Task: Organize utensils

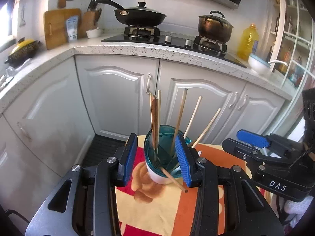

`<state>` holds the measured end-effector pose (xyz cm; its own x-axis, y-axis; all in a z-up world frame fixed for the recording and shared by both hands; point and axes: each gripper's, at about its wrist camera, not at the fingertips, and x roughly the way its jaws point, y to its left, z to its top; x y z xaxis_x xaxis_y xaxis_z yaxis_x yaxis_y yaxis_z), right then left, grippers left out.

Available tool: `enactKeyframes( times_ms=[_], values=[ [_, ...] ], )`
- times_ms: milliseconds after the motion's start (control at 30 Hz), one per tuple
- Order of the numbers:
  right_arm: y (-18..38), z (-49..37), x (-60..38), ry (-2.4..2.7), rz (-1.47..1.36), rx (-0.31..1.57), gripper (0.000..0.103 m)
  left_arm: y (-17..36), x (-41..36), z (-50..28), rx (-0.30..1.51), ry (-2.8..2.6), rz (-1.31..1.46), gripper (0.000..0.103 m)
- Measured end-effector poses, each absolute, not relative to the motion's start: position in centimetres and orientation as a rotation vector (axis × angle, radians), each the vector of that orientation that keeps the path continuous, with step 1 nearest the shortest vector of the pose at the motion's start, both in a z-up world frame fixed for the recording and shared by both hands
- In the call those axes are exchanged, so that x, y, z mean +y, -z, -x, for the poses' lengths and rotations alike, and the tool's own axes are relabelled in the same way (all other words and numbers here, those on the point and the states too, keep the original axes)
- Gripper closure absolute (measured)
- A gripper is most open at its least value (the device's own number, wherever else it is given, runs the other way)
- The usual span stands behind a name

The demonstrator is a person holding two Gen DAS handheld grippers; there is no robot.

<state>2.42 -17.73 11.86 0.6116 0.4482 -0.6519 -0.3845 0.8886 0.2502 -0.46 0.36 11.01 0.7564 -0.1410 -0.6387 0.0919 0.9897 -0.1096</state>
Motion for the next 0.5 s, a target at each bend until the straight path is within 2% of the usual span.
enactKeyframes(
  times_ms=[67,500],
  values=[
    [-11.9,-2.1,-17.7,-0.467,-0.077,0.767,0.052,-10.8,0.3,0.8,0.705,0.125,0.08,0.064],
    [-12.3,-0.4,-17.9,-0.446,-0.084,0.754,0.049,-11.2,-0.3,2.4,0.67,0.106,0.049,0.064]
  ],
)
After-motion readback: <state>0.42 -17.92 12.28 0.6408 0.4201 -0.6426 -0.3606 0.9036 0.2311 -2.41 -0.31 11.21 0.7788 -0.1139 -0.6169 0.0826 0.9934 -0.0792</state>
